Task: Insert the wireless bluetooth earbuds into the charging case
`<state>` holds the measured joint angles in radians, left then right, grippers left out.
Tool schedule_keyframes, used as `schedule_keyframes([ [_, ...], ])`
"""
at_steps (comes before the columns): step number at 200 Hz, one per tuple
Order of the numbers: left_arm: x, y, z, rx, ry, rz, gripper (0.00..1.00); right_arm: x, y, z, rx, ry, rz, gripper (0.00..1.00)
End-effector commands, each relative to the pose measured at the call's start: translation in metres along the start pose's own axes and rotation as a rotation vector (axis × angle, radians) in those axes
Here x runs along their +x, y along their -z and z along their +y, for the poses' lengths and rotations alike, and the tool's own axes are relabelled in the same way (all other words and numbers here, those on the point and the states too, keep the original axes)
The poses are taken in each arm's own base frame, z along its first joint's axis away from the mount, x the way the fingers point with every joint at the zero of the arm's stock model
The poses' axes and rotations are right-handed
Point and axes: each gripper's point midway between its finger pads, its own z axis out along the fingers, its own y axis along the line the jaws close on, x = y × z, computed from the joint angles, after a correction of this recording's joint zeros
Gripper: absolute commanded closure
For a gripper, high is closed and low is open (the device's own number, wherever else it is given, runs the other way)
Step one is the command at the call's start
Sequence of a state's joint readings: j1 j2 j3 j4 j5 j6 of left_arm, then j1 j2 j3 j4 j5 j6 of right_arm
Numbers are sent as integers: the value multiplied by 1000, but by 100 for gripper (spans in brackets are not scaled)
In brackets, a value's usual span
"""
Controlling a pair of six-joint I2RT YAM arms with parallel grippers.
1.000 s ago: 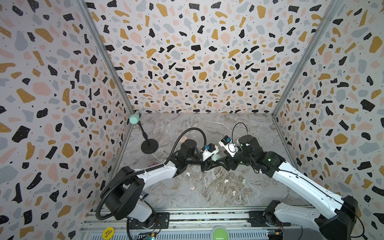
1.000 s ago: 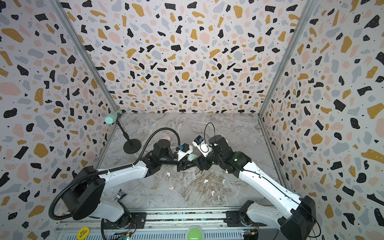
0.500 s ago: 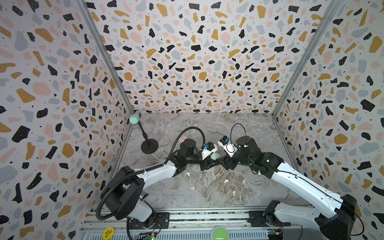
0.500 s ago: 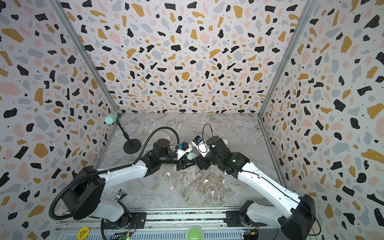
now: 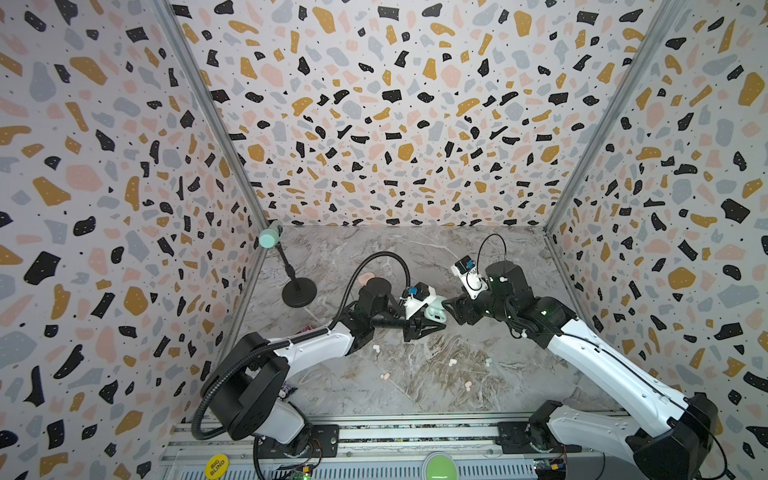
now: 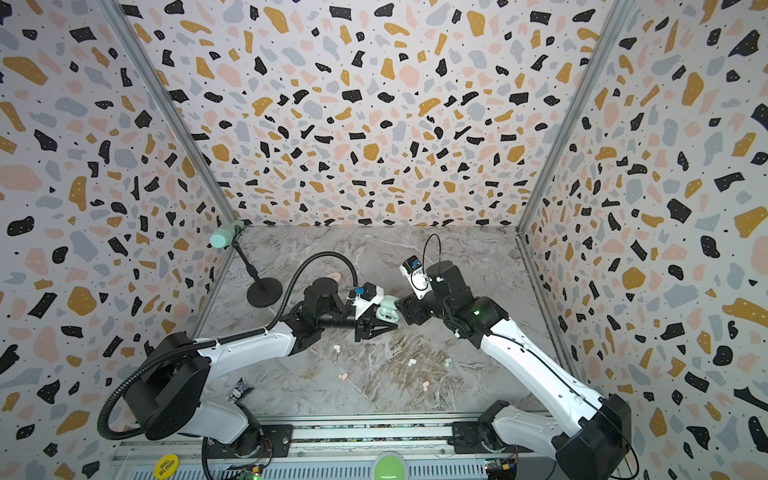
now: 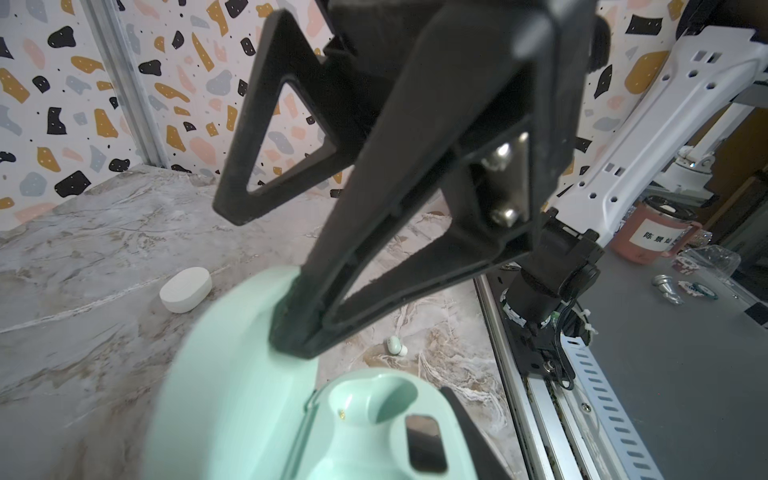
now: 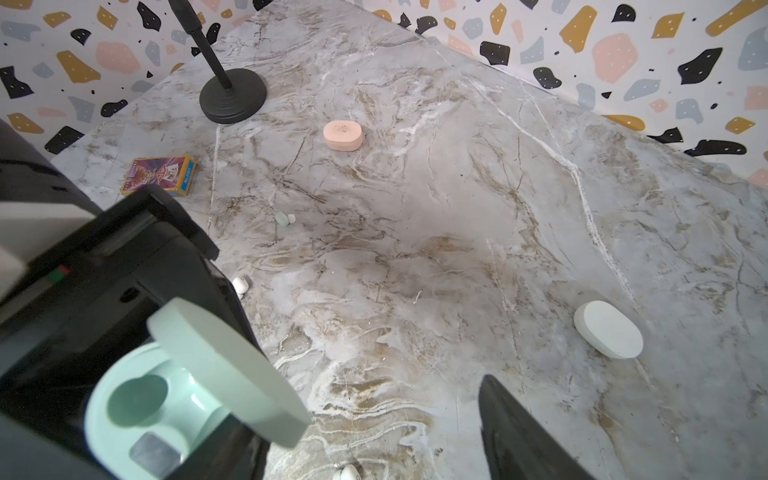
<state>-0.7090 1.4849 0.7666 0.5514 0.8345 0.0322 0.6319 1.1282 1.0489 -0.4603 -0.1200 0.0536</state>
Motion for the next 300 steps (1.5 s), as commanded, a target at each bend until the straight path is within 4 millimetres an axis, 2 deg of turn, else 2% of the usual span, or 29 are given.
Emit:
schedule_keyframes([
  [1,-13,0,-6,32,-8,-64,100,-20,15,4,-33,-26,-48,19],
  [34,-11,-2,-1,19,51,-99,100,-24,24,8,-103,-73,-53,13],
  [77,-12,5,12,-24,101,-137,100,-28,41,18,-230,-181,-48,13],
  [106,-12,14,23,-77,105,-136,100,-21,52,7,-205,-330,-44,12],
  [129,-11,20,29,-111,99,-125,100,8,46,-14,-106,-498,17,12],
  [155,-8,25,34,-136,99,-120,100,62,31,-37,42,-694,157,12],
  [184,-9,26,36,-146,104,-121,100,121,9,-45,129,-847,323,15],
  [203,-9,27,36,-153,111,-125,100,150,-2,-46,159,-922,367,16],
  [263,-8,33,33,-175,125,-132,100,213,-11,-52,263,-1074,464,20],
  [300,-7,31,33,-164,126,-127,100,231,-16,-52,290,-1112,485,21],
])
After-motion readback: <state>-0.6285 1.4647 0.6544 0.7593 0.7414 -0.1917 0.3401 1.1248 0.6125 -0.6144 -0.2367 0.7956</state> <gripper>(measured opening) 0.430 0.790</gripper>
